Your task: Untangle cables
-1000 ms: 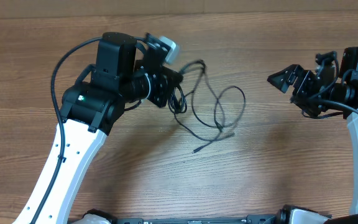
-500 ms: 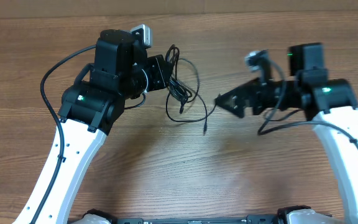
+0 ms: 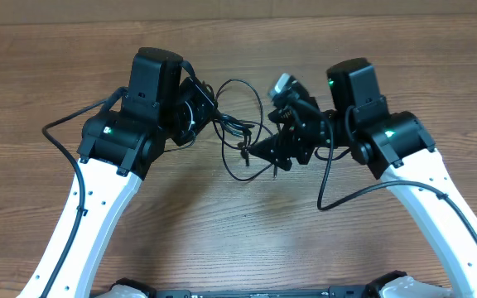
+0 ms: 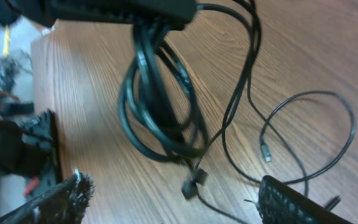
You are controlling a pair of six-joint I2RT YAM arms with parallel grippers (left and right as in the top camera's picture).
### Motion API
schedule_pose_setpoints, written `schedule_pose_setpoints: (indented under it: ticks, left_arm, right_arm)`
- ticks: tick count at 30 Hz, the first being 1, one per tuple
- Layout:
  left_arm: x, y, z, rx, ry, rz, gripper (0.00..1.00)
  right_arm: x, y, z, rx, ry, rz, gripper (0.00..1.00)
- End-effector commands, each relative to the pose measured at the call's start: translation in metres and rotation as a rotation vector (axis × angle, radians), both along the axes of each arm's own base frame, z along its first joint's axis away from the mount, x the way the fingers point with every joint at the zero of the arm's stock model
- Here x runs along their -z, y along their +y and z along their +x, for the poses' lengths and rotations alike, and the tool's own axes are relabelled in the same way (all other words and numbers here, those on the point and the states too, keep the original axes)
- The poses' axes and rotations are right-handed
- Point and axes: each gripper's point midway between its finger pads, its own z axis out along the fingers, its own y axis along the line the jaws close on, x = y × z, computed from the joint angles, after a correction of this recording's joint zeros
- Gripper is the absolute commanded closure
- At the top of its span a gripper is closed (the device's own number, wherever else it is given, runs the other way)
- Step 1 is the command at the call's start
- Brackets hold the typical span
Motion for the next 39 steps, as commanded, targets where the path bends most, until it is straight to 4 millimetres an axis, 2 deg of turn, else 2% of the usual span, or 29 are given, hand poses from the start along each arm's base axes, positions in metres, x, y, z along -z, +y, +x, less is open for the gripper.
schedule_pose_setpoints:
  ticks: [1, 3, 7, 14, 15, 19, 20, 24, 27, 29, 30, 32, 34, 35, 37, 38, 39]
  left_arm:
    - [-0.015, -0.011, -0.004, -0.023, 0.027, -0.106, 0.96]
    - [-0.013, -0.01, -0.006, -0.024, 0.036, -0.101, 0.96]
    - [-0.012, -0.013, -0.01, -0.007, 0.058, -0.111, 0.96]
    - [-0.015, -0.025, -0.019, 0.041, 0.094, -0.177, 0.96]
    - [-0.015, -0.026, -0.019, 0.046, 0.097, -0.183, 0.96]
    - [-0.015, -0.027, -0.02, 0.049, 0.1, -0.187, 0.96]
    - [-0.015, -0.026, -0.02, 0.047, 0.102, -0.185, 0.96]
    - [-0.011, -0.02, -0.018, 0.039, 0.087, -0.136, 0.95]
    - [-0.009, -0.015, -0.016, 0.075, 0.043, -0.071, 0.8]
    - [-0.007, -0.01, -0.013, 0.123, -0.016, 0.015, 0.6]
    - [-0.006, -0.005, -0.011, 0.178, -0.068, 0.096, 0.42]
    - [-0.004, -0.003, -0.011, 0.297, -0.144, 0.208, 0.29]
    - [-0.001, -0.002, -0.014, 0.374, -0.173, 0.27, 0.28]
    - [0.001, -0.001, -0.016, 0.401, -0.175, 0.292, 0.32]
    - [0.005, 0.001, -0.02, 0.441, -0.175, 0.323, 0.49]
    - [0.006, 0.001, -0.022, 0.459, -0.176, 0.336, 0.63]
    - [0.006, 0.001, -0.022, 0.464, -0.177, 0.34, 0.65]
  right_arm:
    - [-0.006, 0.001, 0.003, -0.032, -0.135, -0.054, 0.21]
    - [-0.008, 0.002, 0.004, -0.032, -0.149, -0.051, 0.29]
    - [-0.013, 0.005, 0.008, -0.033, -0.178, -0.035, 0.35]
    - [-0.019, 0.009, 0.007, -0.052, -0.192, -0.005, 0.6]
    - [-0.019, 0.009, 0.007, -0.053, -0.192, -0.004, 0.6]
    - [-0.019, 0.009, 0.007, -0.052, -0.19, -0.005, 0.84]
    - [-0.019, 0.009, 0.007, -0.052, -0.19, -0.005, 0.94]
    - [-0.019, 0.009, 0.007, -0.033, -0.163, 0.003, 0.96]
    - [-0.018, 0.008, 0.008, -0.002, -0.123, 0.012, 0.96]
    - [-0.015, 0.005, 0.012, 0.05, -0.09, 0.002, 0.96]
    - [-0.012, 0.0, 0.016, 0.108, -0.06, -0.011, 0.96]
    - [-0.006, -0.008, 0.023, 0.207, -0.01, -0.038, 0.96]
    - [-0.003, -0.012, 0.026, 0.257, 0.019, -0.048, 0.96]
    - [-0.002, -0.013, 0.027, 0.278, 0.035, -0.048, 0.96]
    - [-0.001, -0.014, 0.027, 0.311, 0.071, -0.036, 0.96]
    - [-0.002, -0.014, 0.028, 0.341, 0.105, -0.019, 0.96]
    - [-0.002, -0.014, 0.028, 0.359, 0.126, -0.008, 0.96]
